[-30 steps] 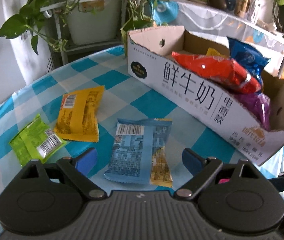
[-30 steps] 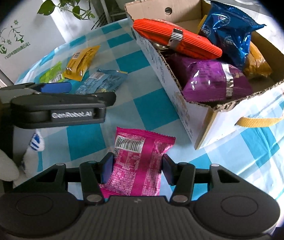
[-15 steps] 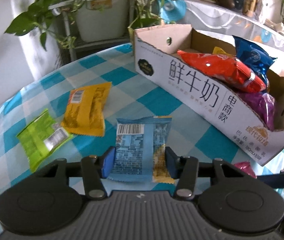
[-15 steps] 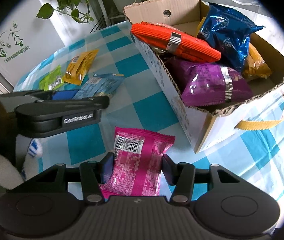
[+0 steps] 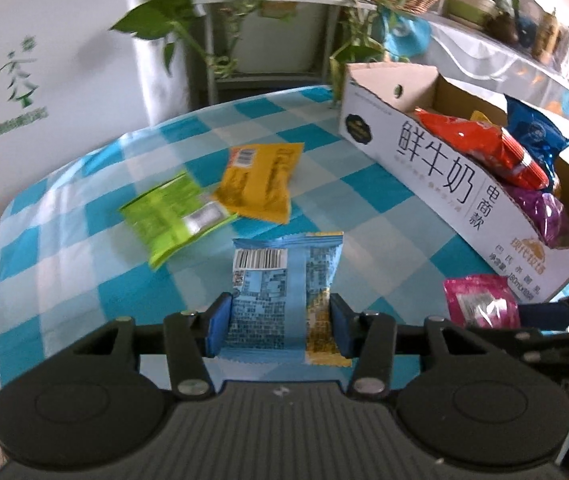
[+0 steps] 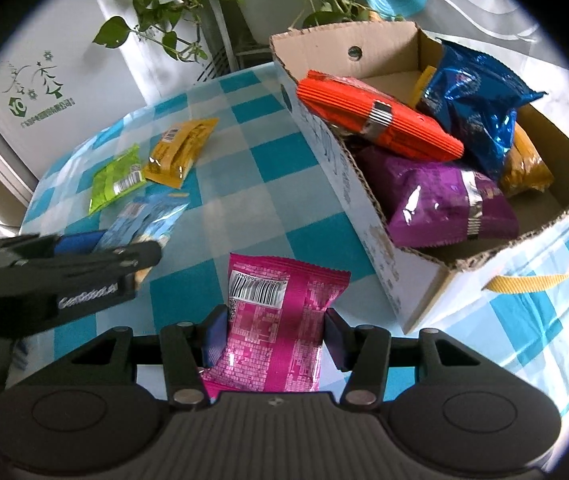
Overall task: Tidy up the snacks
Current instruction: 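Lift the light-blue packet with the left gripper while the right gripper holds the pink bag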
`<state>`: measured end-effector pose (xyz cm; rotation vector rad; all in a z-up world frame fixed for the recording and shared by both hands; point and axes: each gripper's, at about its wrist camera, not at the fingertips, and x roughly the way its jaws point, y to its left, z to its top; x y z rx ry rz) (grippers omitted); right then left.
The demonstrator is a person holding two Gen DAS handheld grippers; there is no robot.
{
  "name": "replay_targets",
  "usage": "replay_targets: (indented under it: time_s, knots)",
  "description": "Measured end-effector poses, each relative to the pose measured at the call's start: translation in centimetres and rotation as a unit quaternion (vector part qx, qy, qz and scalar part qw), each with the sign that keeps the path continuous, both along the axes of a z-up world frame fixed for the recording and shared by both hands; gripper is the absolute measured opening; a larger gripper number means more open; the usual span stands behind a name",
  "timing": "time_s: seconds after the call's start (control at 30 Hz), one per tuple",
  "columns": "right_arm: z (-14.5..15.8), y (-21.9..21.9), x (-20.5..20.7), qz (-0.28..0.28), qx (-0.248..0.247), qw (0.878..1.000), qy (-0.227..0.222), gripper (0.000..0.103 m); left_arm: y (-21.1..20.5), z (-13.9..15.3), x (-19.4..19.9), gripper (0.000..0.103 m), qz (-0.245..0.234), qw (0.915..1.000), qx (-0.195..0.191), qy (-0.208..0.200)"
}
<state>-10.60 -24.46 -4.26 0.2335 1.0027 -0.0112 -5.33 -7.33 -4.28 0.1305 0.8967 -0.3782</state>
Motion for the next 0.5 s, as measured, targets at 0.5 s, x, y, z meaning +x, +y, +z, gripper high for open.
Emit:
replay_targets:
  time_s: [0.5]
  knots:
    - [0.4, 1.3, 0.6, 0.022, -0.011, 0.999, -0.021, 0.057, 2.4, 0.7, -2.7, 0.050, 0.042, 0.9989, -0.017, -0.002]
